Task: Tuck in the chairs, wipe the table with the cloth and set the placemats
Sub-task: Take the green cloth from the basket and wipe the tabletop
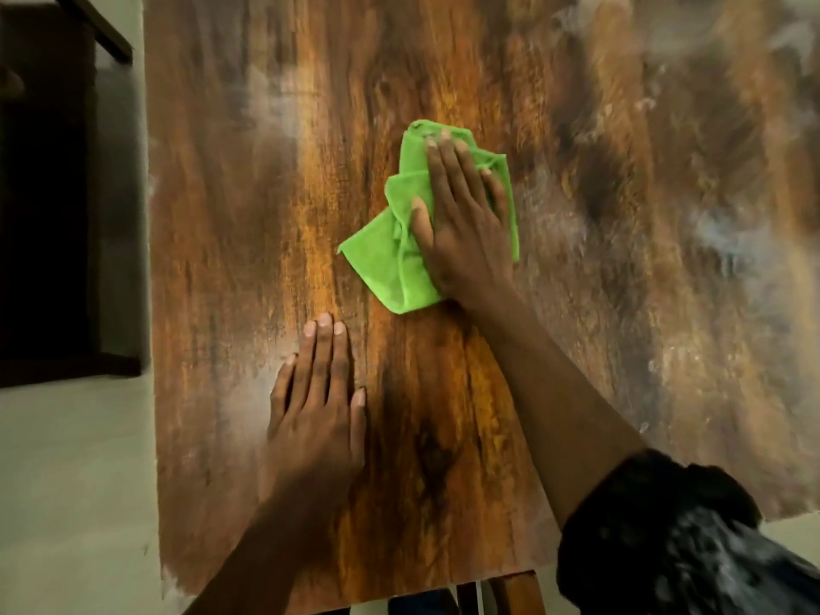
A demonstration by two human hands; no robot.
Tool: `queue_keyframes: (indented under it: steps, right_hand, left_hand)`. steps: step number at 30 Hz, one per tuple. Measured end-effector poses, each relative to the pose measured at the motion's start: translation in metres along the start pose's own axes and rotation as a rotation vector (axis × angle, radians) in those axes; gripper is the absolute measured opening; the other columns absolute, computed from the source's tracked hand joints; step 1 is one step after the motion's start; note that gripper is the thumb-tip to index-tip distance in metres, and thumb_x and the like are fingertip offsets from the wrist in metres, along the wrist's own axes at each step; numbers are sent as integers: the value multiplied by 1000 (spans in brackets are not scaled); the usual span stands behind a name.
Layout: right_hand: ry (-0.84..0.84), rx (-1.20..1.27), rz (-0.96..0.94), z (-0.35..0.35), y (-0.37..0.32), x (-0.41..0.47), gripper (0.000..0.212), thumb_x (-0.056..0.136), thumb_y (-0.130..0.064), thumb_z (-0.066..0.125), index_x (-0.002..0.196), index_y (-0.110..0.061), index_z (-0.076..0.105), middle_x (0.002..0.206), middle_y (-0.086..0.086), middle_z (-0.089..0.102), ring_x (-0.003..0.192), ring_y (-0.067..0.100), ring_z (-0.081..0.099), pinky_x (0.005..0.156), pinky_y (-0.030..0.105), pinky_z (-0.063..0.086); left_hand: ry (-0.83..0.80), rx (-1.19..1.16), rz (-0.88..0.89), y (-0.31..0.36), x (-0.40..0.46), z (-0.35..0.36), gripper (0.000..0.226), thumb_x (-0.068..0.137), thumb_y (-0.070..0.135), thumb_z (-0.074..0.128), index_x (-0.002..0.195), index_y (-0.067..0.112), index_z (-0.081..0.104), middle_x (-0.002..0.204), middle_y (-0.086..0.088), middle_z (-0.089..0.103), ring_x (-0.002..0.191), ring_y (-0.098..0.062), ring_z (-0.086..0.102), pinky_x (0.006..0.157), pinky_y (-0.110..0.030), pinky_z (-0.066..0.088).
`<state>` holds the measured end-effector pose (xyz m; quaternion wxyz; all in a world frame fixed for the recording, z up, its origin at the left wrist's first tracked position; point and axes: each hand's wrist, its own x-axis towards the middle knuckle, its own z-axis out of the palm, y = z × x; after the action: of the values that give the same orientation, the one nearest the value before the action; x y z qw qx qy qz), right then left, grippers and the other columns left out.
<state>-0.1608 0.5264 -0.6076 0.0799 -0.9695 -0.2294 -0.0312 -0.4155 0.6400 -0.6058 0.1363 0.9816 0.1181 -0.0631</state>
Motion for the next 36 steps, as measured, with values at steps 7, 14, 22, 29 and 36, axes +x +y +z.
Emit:
queue_keyframes:
  steps: [7, 14, 22, 29, 36]
  right_hand:
    - [33, 10, 208, -9, 59, -46, 64, 111, -45, 26, 170, -21, 20, 177, -4, 18, 164, 10, 13, 132, 43, 16]
    - [-51, -14, 261, -28, 52, -116, 64, 113, -43, 21, 171, -18, 8, 179, -1, 4, 165, 14, 1, 132, 48, 16]
    - [-214, -4, 178, -49, 22, -274, 68, 107, -41, 35, 169, -15, 22, 178, 1, 12, 165, 21, 14, 127, 52, 25]
    - [-63, 9, 106, -32, 62, -116, 64, 113, -42, 33, 170, -21, 14, 179, -3, 9, 165, 13, 6, 131, 46, 18]
    - [-33, -33, 83, -24, 134, -4, 64, 111, -48, 24, 169, -21, 23, 176, -3, 22, 163, 12, 19, 130, 41, 18]
  left_hand:
    - [-5, 3, -9, -1, -2, 2, 72, 107, 34, 31, 171, 9, 12, 180, -7, 5, 167, -24, 7, 131, -52, 25]
    - [24, -13, 13, -2, -4, -1, 70, 108, 32, 30, 171, 7, 13, 180, -11, 8, 167, -26, 10, 131, -52, 24]
    - [19, -16, 2, -1, -3, 0, 70, 108, 32, 31, 171, 7, 13, 179, -12, 10, 167, -27, 10, 132, -52, 23]
    - [36, -8, 5, 2, -3, -1, 70, 108, 31, 29, 171, 7, 12, 180, -11, 8, 167, -26, 9, 132, -53, 22]
    - [49, -83, -11, 9, -1, -1, 69, 109, 37, 22, 172, 11, 9, 181, -4, 3, 167, -18, 1, 134, -46, 9]
